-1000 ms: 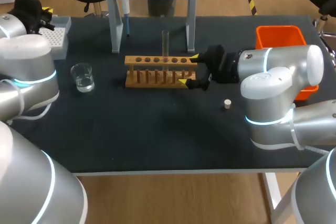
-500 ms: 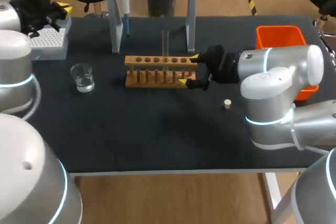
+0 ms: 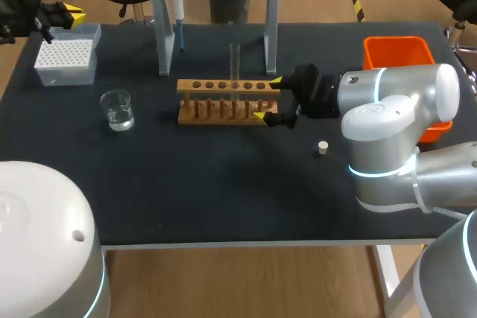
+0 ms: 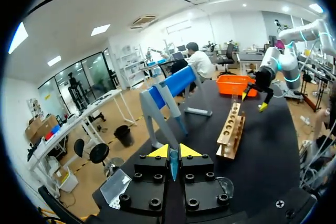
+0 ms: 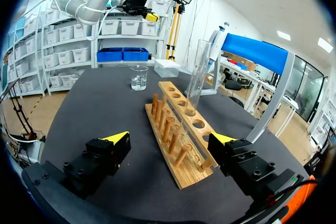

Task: Invert the test tube, pick up the pipette, mount the tip to pipette, aspirate from beaker and dispense into the tube, eject the tip, return the pipette, and cap with the stopper.

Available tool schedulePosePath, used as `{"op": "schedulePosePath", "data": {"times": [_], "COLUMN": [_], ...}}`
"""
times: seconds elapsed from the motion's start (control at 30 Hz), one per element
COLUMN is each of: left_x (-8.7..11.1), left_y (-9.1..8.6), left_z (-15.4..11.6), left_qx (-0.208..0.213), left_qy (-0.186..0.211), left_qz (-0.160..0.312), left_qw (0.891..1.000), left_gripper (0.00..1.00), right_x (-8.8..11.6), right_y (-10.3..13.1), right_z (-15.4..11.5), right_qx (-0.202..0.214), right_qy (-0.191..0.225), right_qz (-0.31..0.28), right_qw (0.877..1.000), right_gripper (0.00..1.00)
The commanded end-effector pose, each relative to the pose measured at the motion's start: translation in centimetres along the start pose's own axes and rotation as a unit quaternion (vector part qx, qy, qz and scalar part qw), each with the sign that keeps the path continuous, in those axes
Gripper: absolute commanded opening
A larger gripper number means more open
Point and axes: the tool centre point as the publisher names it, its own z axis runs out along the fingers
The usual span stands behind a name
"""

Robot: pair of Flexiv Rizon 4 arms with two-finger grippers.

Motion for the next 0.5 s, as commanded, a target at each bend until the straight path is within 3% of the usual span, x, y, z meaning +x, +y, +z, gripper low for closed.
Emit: {"op": "schedulePosePath", "data": {"times": [0.03,0.27,0.47,0.5], "left_x": [0.5,8.5,13.9,14.6], "left_y": [-0.6,-5.3,-9.3,-9.9], "left_z": [-0.2,-1.2,-1.2,-1.1], "left_qx": [-0.016,-0.060,-0.095,-0.081], "left_qy": [0.049,0.132,0.161,0.165], "left_qz": [0.006,0.016,0.030,0.029], "left_qw": [0.999,0.989,0.982,0.982], "left_gripper": [0.00,0.00,0.00,0.00], "right_x": [-0.1,-0.1,-0.1,-0.1], "right_y": [0.0,0.0,0.0,0.0], "right_z": [0.0,0.0,0.0,0.0], "right_qx": [0.001,0.001,0.001,0.001], "right_qy": [0.001,0.001,0.001,0.001], "right_qz": [0.000,0.000,0.000,0.000], "right_qw": [1.000,1.000,1.000,1.000], "right_gripper": [1.00,1.00,1.00,1.00]}}
